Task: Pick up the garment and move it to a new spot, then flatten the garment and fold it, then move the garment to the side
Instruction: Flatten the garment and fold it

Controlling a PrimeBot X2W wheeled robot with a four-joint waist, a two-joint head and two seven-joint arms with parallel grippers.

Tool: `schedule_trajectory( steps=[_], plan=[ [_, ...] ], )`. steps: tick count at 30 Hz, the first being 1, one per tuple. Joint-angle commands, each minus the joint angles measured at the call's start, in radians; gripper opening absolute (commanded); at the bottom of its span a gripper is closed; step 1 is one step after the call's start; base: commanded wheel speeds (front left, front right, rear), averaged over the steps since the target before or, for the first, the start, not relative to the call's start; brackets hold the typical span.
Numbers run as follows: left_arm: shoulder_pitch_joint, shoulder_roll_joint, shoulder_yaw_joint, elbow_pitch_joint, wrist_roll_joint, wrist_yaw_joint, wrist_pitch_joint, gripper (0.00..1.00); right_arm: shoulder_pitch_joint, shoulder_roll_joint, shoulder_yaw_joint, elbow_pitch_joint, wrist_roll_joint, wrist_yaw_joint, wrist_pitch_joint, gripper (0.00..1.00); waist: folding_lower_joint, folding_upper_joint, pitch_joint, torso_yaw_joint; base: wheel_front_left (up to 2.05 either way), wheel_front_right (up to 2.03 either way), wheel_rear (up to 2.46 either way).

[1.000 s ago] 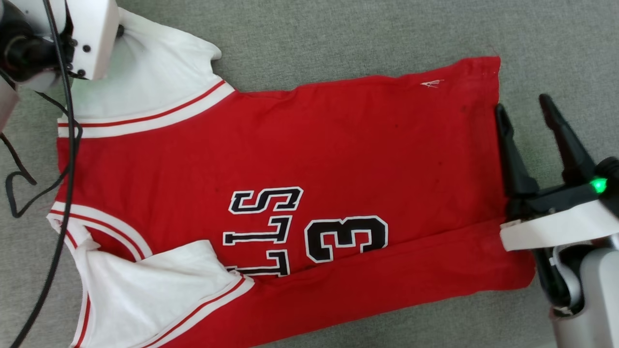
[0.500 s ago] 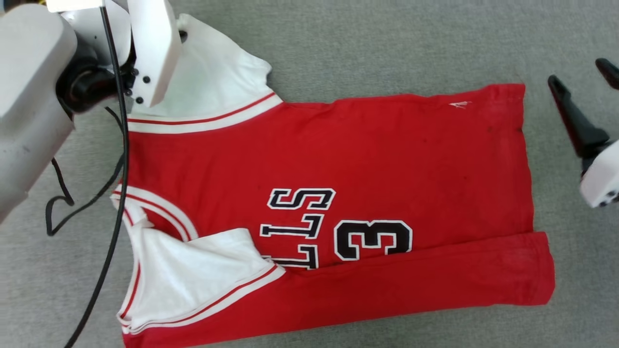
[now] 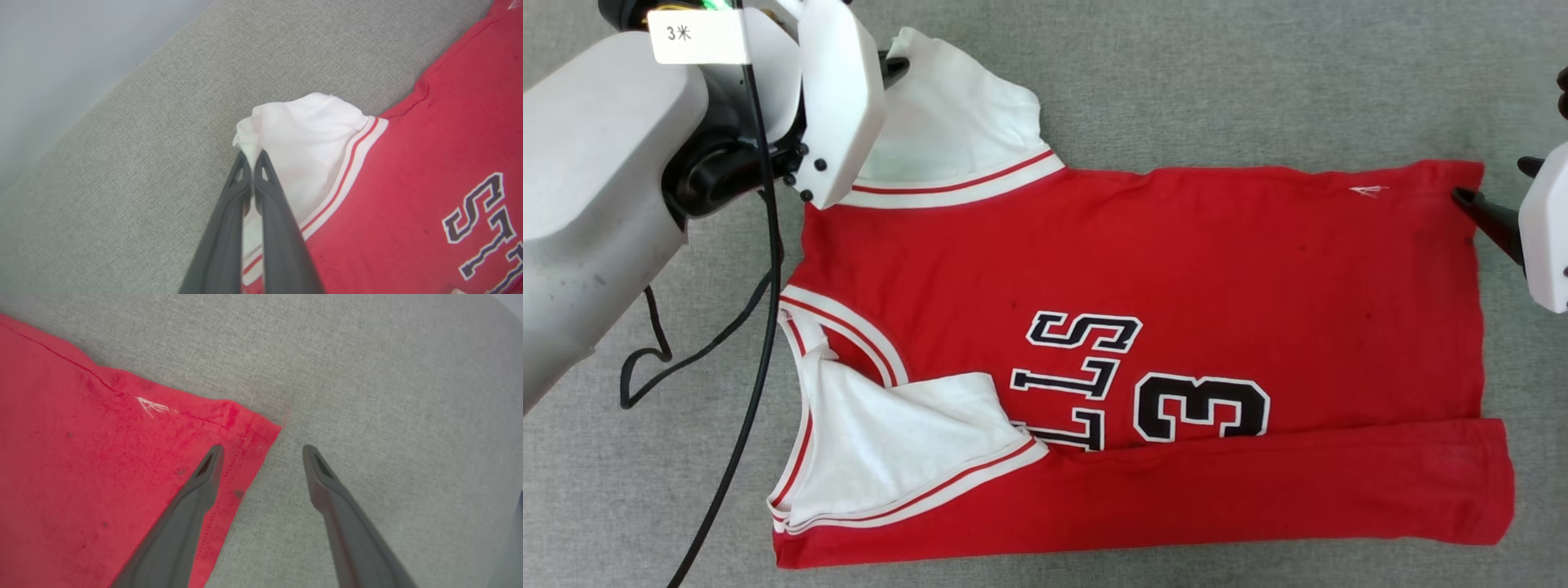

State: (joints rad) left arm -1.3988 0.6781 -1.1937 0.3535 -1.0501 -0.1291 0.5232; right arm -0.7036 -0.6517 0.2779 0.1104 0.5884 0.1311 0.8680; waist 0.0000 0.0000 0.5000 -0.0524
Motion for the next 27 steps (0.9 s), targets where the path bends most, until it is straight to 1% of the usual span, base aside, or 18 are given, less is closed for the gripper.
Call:
schedule_trajectory(
  steps=[1, 4, 8, 11, 14, 15, 16, 17, 22, 27],
  plan=[
    [-0.011, -0.006, -0.004, -0.009, -0.003, -0.001, -0.010, 0.00, -0.033, -0.003, 0.019, 0.029, -0.008, -0.001, 0.014, 1.00, 0.0000, 0.0000, 0.016, 0.013, 0.00, 0.00, 0.00],
    [-0.023, -0.009, -0.003, -0.014, -0.003, -0.001, -0.020, 0.00, -0.054, 0.015, 0.056, 0.081, -0.016, -0.001, 0.026, 1.00, 0.0000, 0.0000, 0.034, 0.023, 0.00, 0.00, 0.00],
    [-0.035, 0.000, -0.008, -0.015, -0.006, -0.001, -0.028, 0.00, -0.075, 0.039, 0.120, 0.154, -0.028, -0.001, 0.033, 1.00, 0.0000, 0.0000, 0.056, 0.026, 0.00, 0.00, 0.00],
    [-0.042, 0.006, -0.011, -0.011, -0.011, -0.001, -0.035, 0.00, -0.075, 0.052, 0.185, 0.196, -0.013, -0.001, 0.053, 1.00, 0.0000, 0.0000, 0.066, 0.028, 0.00, 0.00, 0.00],
    [-0.042, 0.010, -0.017, -0.005, -0.016, -0.001, -0.043, 0.00, -0.084, 0.058, 0.219, 0.222, 0.017, 0.001, 0.038, 1.00, 0.0000, 0.0000, 0.067, 0.029, 0.00, 0.00, 0.00],
    [-0.041, 0.012, -0.020, -0.002, -0.019, -0.001, -0.043, 0.00, -0.088, 0.056, 0.223, 0.230, 0.022, 0.001, 0.028, 0.67, 0.0000, 0.0000, 0.066, 0.029, 0.00, 0.00, 0.00],
    [-0.040, 0.014, -0.022, 0.002, -0.020, -0.001, -0.045, 0.00, -0.094, 0.054, 0.225, 0.234, 0.023, 0.001, 0.009, 0.09, 0.0000, 0.0000, 0.063, 0.028, 0.00, 0.00, 0.00],
    [-0.039, 0.016, -0.024, 0.005, -0.021, -0.001, -0.049, 0.00, -0.103, 0.051, 0.223, 0.240, 0.023, 0.001, -0.011, 0.00, 0.0000, 0.0000, 0.059, 0.027, 0.00, 0.00, 0.00],
    [-0.020, 0.019, -0.032, 0.023, -0.035, -0.001, -0.081, 0.00, -0.126, 0.042, 0.208, 0.255, 0.025, -0.001, -0.129, 0.00, 0.0000, 0.0000, 0.022, 0.022, 0.00, 0.00, 0.00],
    [0.028, 0.032, -0.042, 0.038, -0.061, -0.001, -0.114, 0.00, -0.104, 0.048, 0.214, 0.265, 0.034, -0.001, -0.251, 0.00, 0.0000, 0.0000, -0.052, 0.013, 0.00, 0.00, 0.00]
  ],
)
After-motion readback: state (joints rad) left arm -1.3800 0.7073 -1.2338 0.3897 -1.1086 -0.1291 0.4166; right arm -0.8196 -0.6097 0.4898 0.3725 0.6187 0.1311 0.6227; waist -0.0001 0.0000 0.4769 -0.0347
